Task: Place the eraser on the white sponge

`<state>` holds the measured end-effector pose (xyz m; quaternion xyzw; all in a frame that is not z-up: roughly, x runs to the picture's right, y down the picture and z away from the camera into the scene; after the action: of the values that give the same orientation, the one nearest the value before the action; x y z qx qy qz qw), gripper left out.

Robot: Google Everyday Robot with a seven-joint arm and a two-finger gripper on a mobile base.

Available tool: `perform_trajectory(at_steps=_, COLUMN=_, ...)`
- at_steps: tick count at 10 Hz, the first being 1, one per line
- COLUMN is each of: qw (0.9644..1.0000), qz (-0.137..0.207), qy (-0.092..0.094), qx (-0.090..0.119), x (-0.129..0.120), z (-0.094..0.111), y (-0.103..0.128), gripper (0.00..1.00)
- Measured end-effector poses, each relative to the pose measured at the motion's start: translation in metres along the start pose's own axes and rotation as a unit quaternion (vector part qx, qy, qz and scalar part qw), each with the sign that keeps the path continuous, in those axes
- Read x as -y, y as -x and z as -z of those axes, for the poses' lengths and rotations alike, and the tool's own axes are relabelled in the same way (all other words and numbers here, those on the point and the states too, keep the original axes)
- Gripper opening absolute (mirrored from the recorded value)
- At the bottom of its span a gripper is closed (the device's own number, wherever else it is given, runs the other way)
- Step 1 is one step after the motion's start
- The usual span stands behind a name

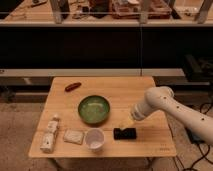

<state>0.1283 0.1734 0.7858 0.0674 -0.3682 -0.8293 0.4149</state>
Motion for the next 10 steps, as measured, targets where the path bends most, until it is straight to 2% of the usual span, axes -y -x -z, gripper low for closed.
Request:
perform_trajectory(at_steps=3, qw=0.9985, qz=0.053, qy=-0.01, qx=0.009, x=0.008, z=-0.004, y=-0.003, gripper=0.8)
perform_trajectory(at_steps=4, qw=0.9964, qz=0.082, qy=-0.015, qx=0.014, x=0.013, z=-0.006, y=-0.003, gripper=0.8)
perform_trajectory(at_steps=5, qw=0.9928, qz=0.116, qy=-0.019, qx=0.022, x=0.02, z=-0.008, y=-0.002, gripper=0.8)
perform_trajectory(at_steps=7, qw=0.9865, qz=0.161, qy=-0.019, qx=0.025, x=0.029, z=-0.009, y=0.001, gripper=0.8)
perform_trajectory(at_steps=8, qw=0.9834, qz=0.179, qy=-0.014, qx=0.025, x=0.032, z=-0.01, y=0.003, gripper=0.8)
perform_trajectory(at_steps=9, qw=0.9799, qz=0.198, qy=0.0, qx=0.025, x=0.037, z=-0.012, y=0.004, gripper=0.8)
perform_trajectory(at_steps=10, qw=0.978, qz=0.206, qy=0.026, qx=0.022, x=0.042, z=-0.019, y=0.005, gripper=0.8)
